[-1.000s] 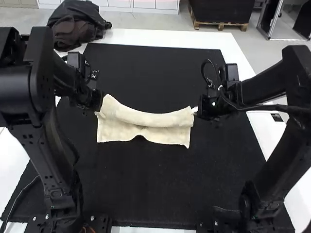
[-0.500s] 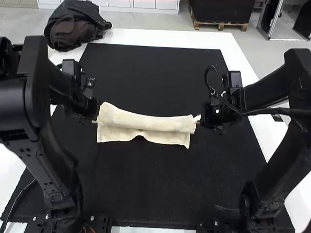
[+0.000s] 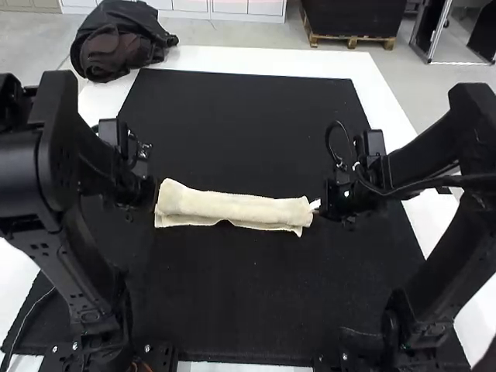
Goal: Fold the towel.
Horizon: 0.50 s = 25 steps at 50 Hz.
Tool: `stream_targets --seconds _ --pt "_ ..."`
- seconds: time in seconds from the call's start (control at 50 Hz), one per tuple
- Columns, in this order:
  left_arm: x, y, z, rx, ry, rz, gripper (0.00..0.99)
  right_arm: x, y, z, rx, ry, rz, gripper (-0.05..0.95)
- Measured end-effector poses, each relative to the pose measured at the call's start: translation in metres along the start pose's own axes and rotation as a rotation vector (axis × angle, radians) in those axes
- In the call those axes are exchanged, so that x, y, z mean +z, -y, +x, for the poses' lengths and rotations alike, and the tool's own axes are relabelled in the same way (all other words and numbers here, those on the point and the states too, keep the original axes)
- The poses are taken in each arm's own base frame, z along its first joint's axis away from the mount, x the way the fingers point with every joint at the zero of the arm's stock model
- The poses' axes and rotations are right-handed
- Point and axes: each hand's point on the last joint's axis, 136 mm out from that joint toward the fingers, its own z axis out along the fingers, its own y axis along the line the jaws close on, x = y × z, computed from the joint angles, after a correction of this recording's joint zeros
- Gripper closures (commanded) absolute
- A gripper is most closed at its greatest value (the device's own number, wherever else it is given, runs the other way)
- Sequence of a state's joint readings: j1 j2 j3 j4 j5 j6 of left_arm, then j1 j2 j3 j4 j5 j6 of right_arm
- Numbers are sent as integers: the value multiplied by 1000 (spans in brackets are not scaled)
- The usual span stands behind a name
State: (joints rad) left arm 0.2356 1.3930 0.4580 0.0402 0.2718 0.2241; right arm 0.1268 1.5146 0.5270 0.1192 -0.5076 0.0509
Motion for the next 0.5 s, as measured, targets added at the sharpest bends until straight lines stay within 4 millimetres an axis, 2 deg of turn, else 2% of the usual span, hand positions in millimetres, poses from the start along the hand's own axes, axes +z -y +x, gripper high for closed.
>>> stream_targets --seconds 0.06,0.12,0.18,0.2,0.22,0.26,0.34,0.5 --pt "1 1 5 2 -1 -2 743 3 3 2 -1 -2 4 820" --pt "2 1 12 4 -13 -9 498 6 6 3 3 -7 16 621" --pt "2 0 20 8 -29 -21 348 9 11 7 5 -18 34 456" --pt "2 0 23 8 -33 -26 269 9 13 8 7 -21 43 390" --pt "3 0 25 9 -37 -30 134 10 16 9 8 -23 52 310" --pt "3 0 29 15 -42 -34 26 11 18 10 7 -24 64 251" --pt "3 -1 34 14 -53 -46 26 12 21 10 2 -22 78 120" --pt "2 -5 34 16 -54 -62 26 11 22 9 0 -20 85 44"
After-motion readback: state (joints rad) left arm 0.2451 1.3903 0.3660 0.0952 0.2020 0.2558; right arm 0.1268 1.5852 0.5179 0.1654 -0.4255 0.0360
